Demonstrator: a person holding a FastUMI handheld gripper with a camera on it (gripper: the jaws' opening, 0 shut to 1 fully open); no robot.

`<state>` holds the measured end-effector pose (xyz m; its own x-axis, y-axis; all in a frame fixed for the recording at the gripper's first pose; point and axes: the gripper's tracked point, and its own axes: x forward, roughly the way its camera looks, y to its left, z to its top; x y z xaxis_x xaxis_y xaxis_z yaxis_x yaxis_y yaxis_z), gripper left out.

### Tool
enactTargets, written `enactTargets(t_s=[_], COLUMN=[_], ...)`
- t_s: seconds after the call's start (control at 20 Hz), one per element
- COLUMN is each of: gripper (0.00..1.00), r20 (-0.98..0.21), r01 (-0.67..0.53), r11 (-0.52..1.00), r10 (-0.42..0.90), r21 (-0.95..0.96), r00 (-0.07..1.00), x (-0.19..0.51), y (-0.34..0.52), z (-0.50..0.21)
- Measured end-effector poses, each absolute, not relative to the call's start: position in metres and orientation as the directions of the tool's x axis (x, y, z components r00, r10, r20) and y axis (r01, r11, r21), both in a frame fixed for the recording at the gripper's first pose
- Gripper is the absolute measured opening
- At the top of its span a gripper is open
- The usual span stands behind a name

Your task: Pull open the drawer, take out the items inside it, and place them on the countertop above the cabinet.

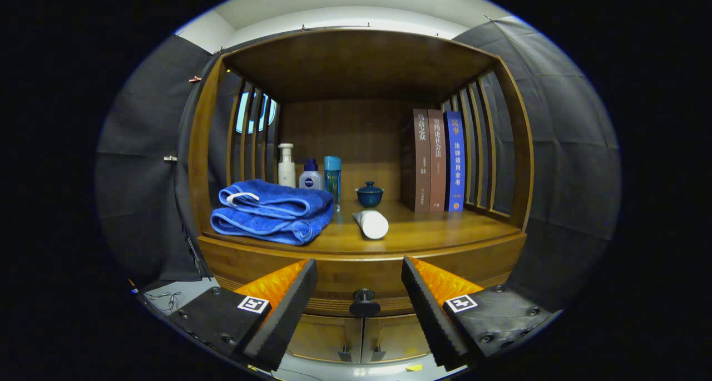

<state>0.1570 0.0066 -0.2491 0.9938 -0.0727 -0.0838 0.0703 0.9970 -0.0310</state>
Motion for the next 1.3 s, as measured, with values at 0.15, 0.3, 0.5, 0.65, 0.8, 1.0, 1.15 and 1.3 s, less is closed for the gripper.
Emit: enactTargets(t_s=[0.15, 0.3, 0.5, 0.65, 0.8, 1.0, 1.15, 1.3], gripper=[0.99, 0.99, 0.99, 0.99, 0.99, 1.0, 1.0, 1.0], r20=[-0.057, -0.035, -0.032, -0.021, -0.028, -0.026, -0.029, -0.026], r01=[0.048, 0.032, 0.037, 0.045, 0.059, 0.074, 0.077, 0.062], r11=[0.998, 0.999, 0.999, 0.998, 0.998, 0.996, 0.997, 0.998], r10=[-0.05, -0.032, -0.036, -0.044, -0.058, -0.073, -0.076, -0.061], r21=[-0.032, -0.015, 0.018, 0.039, 0.036, 0.046, 0.023, 0.013], r00=[0.997, 0.999, 0.999, 0.999, 0.998, 0.997, 0.997, 0.998], x=[0.147, 0.129, 0.101, 0.082, 0.062, 0.042, 0.031, 0.024], y=[0.017, 0.024, 0.021, 0.01, -0.005, -0.017, -0.019, -0.013], z=[-0.216, -0.188, -0.161, -0.146, -0.141, -0.131, -0.122, -0.112])
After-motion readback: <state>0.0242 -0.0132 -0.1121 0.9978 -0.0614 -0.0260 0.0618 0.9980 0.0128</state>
